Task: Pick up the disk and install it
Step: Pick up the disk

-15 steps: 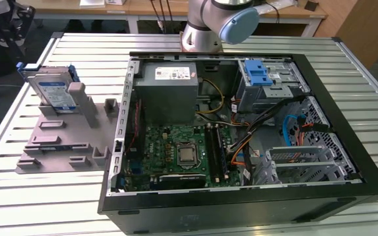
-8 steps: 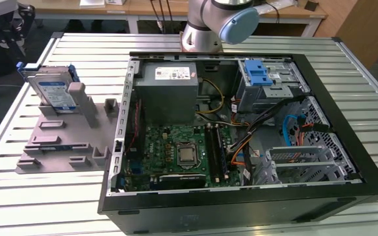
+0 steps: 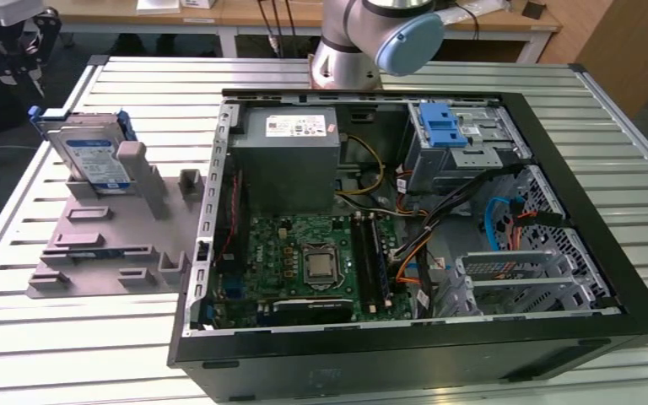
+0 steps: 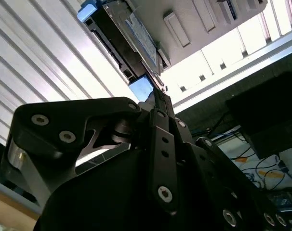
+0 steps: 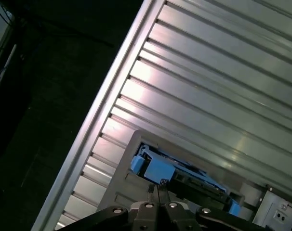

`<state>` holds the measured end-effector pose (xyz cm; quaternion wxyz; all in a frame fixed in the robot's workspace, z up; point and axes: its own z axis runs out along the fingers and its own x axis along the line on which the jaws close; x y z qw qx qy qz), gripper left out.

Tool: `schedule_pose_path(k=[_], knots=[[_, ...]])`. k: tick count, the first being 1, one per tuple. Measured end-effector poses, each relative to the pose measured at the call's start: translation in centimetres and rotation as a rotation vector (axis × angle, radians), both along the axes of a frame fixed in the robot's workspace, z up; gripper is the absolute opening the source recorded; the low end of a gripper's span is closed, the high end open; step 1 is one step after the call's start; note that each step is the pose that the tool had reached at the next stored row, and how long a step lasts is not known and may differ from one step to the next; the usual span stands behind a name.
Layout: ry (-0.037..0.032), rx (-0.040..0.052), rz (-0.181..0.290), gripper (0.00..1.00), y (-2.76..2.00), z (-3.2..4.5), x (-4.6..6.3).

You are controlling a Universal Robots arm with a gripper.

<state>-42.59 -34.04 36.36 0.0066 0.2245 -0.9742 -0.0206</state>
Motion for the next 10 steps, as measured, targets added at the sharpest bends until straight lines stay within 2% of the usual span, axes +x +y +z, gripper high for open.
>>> schedule_pose_path(k=[10], knots=[[0.0001,-0.0001,0.167,0.11,0.00,-0.07,0.00]])
